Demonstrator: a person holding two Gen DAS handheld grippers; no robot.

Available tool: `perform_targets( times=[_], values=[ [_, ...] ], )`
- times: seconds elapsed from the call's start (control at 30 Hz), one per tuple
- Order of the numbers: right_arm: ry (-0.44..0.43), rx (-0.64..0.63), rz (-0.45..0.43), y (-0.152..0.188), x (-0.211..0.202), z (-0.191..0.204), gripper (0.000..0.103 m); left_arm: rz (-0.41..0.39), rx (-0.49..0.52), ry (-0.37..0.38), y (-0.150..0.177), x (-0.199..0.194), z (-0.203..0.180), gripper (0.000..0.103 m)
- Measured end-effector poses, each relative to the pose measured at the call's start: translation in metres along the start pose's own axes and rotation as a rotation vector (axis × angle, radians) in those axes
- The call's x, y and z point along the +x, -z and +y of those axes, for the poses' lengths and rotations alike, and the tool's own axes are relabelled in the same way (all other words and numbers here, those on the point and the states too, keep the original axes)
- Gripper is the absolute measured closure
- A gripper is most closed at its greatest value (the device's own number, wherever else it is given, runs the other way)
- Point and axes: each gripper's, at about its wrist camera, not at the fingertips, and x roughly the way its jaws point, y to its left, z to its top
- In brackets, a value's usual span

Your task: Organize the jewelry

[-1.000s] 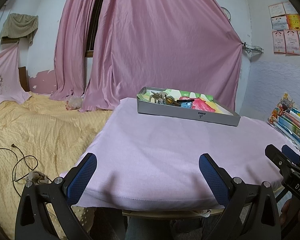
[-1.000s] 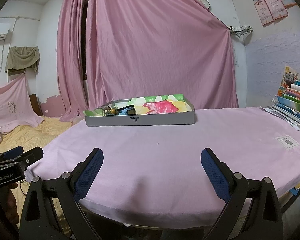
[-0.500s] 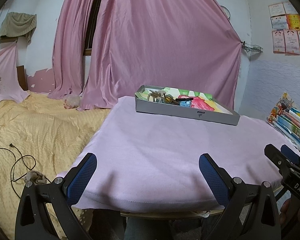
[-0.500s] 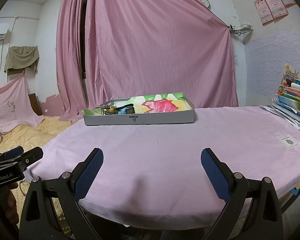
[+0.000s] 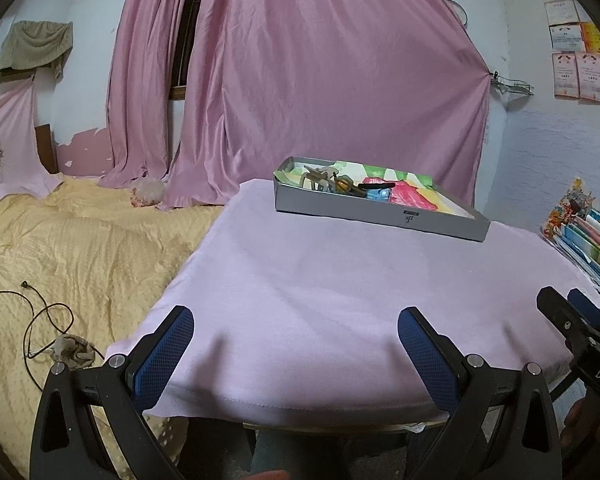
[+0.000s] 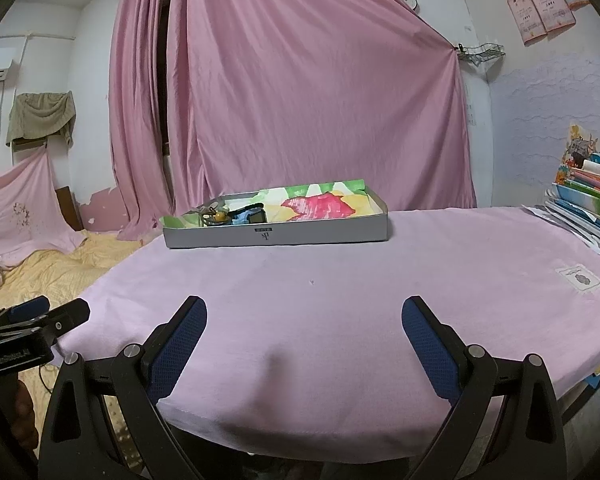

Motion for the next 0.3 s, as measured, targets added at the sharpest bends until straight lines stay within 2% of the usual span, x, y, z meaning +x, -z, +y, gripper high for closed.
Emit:
perform_targets(
  times=[0.3],
  values=[
    [-0.003,0.006,0.015,0.0,0.0068,-0.002,0.007,0.01,0.005,-0.004,-0.0026,0.0049,-0.0005,0.001]
  ],
)
